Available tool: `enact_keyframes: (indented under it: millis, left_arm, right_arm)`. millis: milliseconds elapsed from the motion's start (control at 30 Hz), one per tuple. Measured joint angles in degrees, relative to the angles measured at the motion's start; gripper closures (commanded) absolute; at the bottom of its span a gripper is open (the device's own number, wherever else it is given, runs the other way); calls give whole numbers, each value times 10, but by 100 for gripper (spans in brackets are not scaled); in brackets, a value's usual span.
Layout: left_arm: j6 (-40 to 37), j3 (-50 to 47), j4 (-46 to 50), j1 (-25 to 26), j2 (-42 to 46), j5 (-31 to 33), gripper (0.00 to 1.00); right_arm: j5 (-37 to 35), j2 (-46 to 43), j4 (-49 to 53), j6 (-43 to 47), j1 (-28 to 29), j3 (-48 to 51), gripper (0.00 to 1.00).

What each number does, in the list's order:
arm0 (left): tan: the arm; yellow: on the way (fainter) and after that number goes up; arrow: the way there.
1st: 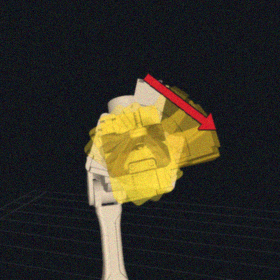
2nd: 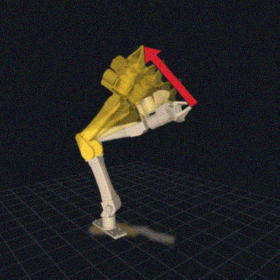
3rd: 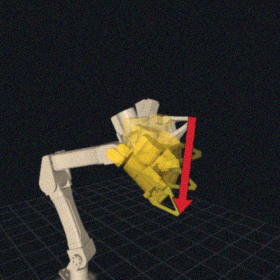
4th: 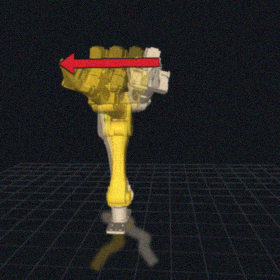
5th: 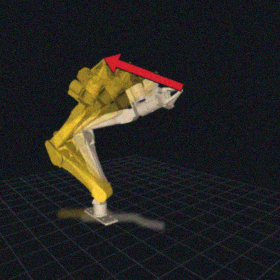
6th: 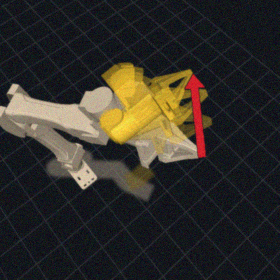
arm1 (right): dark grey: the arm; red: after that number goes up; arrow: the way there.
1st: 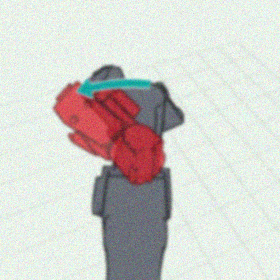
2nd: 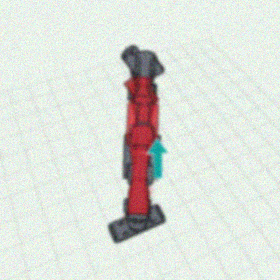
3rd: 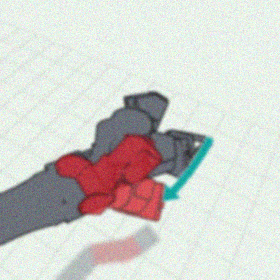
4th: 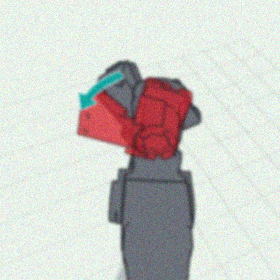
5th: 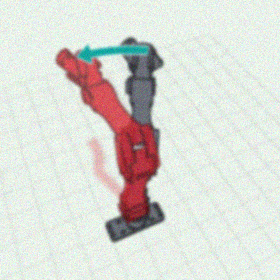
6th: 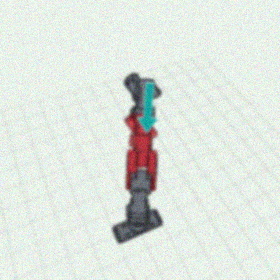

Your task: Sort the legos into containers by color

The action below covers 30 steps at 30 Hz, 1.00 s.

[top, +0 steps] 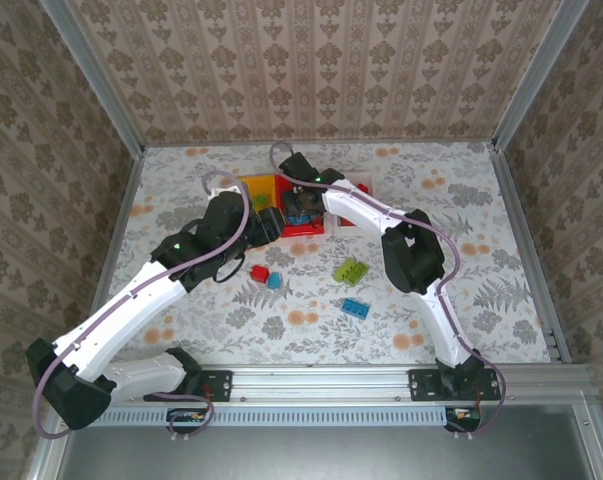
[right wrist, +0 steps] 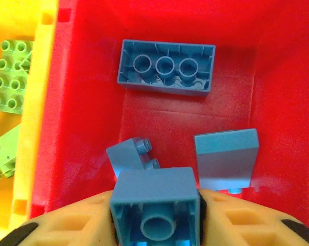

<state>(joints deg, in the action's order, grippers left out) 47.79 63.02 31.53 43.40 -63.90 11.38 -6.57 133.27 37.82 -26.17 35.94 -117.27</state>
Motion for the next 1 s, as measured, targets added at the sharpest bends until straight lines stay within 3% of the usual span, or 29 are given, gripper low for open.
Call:
enact_keyframes:
  millis: [133, 300, 567, 833, 1000]
  left_arm:
    - [6, -22, 0, 0, 1, -1, 28]
    - [18, -49, 17, 1, 17, 1, 29]
    - [52, -102, 73, 4, 44, 7, 33]
    - [94, -142, 97, 27, 44, 6, 33]
    - [84, -135, 48, 85, -10, -11, 29]
  right_arm:
    - [3, 2, 7, 5, 1, -1, 37]
    - [3, -17, 10, 5, 7, 6, 38]
    - [-10, -179, -13, 5, 35, 91, 40]
    - [-24, -437, -111, -8, 73, 361, 40]
    - [-35, -583, -124, -46, 71, 555, 38]
